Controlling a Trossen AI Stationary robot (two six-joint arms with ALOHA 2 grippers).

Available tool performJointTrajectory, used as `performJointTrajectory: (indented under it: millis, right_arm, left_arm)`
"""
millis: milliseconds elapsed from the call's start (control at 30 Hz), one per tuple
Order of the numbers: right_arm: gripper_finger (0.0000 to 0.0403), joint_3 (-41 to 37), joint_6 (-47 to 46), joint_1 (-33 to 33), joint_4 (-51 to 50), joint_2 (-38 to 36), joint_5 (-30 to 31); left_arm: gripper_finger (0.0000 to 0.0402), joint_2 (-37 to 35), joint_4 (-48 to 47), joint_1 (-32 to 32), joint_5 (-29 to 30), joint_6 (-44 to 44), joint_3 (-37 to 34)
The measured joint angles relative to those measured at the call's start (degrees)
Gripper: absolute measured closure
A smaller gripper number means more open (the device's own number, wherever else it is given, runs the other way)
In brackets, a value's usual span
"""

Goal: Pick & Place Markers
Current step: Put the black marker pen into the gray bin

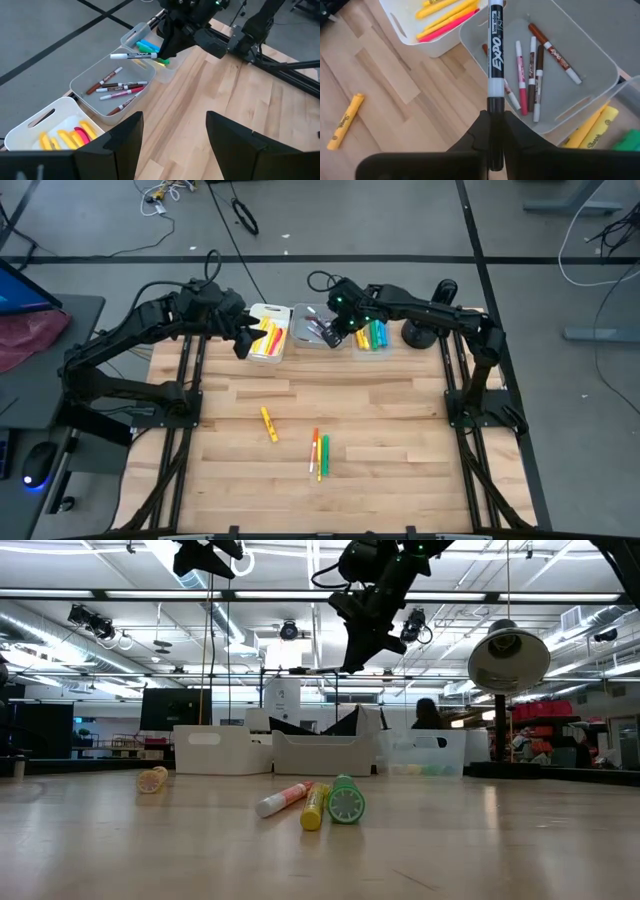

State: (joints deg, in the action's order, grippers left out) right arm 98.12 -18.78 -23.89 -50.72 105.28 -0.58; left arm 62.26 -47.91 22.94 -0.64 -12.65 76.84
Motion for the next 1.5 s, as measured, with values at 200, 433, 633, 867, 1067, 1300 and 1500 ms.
performJointTrajectory:
  millis: [200, 433, 633, 867, 1067, 1300, 1500]
  right_arm:
    - [0.0383, 0.0, 1.2, -1.7, 0.2, 5.1, -2.5]
    - [0.0383, -0.1, -1.3, -3.5, 3.7, 11.3, -2.5]
    - [0.0378, -0.1, -1.7, -3.9, 4.5, 12.4, -3.0]
    - [0.0358, -0.1, -1.7, -4.6, 4.8, 12.4, -3.0]
    - [0.0356, -0.1, -1.2, -5.7, 6.1, 12.5, -2.9]
    - [0.0349, 0.0, 0.3, -5.8, 8.4, 14.5, -2.9]
    - [0.0288, 0.0, -1.8, -5.8, 10.7, 14.9, -2.4]
  left_arm:
    - [0.0179, 0.0, 0.0, 0.0, 0.0, -0.8, 0.0]
    - [0.0179, 0.0, 0.3, 0.0, 0.0, -1.2, 0.0]
    - [0.0179, 0.0, 2.0, 0.0, 0.0, -1.7, 0.0]
    - [0.0179, 0.0, 3.9, 0.0, 0.0, -1.7, 0.0]
    - [0.0179, 0.0, 3.9, 0.0, 0.0, -1.8, 0.0]
    - [0.0179, 0.0, 3.8, 0.0, 0.0, -2.2, 0.0]
    - [0.0179, 0.0, 3.7, 0.0, 0.0, -3.0, 0.0]
